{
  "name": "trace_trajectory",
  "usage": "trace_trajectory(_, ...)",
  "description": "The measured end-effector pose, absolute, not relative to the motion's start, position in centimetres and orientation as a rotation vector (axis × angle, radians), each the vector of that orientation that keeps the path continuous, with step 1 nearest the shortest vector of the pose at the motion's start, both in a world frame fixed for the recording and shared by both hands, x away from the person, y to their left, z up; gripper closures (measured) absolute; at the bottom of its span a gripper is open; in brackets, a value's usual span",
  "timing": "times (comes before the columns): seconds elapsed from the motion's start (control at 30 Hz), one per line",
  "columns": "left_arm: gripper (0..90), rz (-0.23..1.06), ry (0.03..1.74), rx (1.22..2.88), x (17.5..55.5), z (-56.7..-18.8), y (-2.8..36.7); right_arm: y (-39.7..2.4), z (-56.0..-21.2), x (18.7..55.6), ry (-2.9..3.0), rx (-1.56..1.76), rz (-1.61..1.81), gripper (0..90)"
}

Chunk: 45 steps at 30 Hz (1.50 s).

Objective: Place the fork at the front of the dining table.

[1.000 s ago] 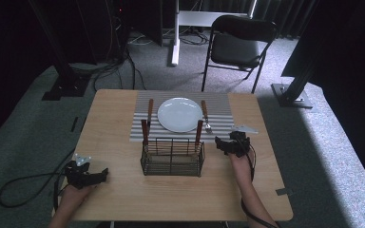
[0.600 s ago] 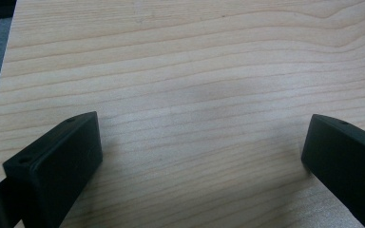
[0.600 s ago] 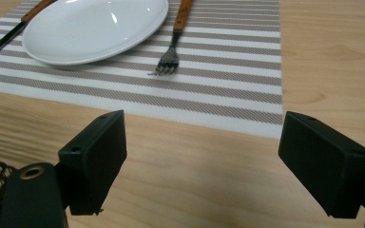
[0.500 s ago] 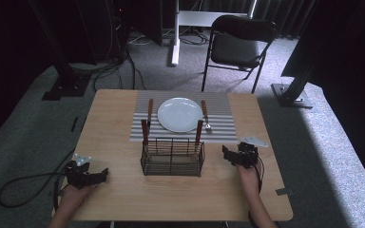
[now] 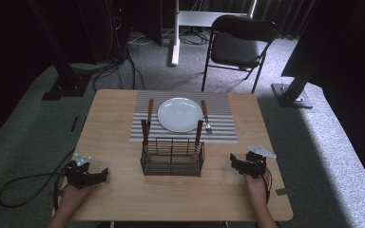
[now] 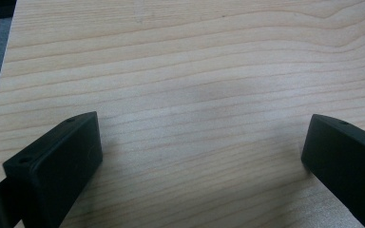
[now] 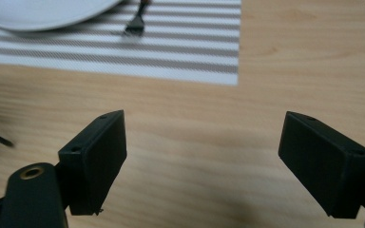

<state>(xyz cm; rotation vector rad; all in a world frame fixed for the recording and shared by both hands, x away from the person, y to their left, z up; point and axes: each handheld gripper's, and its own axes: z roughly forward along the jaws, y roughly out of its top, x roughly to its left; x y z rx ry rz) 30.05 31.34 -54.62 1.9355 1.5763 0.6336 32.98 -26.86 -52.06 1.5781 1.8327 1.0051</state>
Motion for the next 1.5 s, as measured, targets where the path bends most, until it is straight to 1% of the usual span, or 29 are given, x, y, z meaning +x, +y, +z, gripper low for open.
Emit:
trace_trajectory(0.37,0.0,0.634,1.576,1.935,30.0,-54.6,31.3,-28.4,-53.3,31.4,1.814,1.611,0.935,15.7)
trace_trajectory(0.4,0.0,0.634,1.576,1.935,30.0,-54.6,31.3,-28.6,-53.5,31.0,1.806,1.615,0.925,14.0)
trace_trajectory(0.9,0.0,0.632,1.577,1.935,30.0,-54.6,31.3,-30.7,-54.9,29.2,1.819,1.678,0.856,14.1)
trace_trajectory(1.1,0.0,0.633,1.578,1.934,30.0,-54.6,31.3,-31.6,-54.9,28.2,1.807,1.71,0.848,14.1)
trace_trajectory(1.5,0.0,0.634,1.579,1.933,30.0,-54.6,31.3,-31.9,-55.0,26.4,1.797,1.713,0.779,12.6)
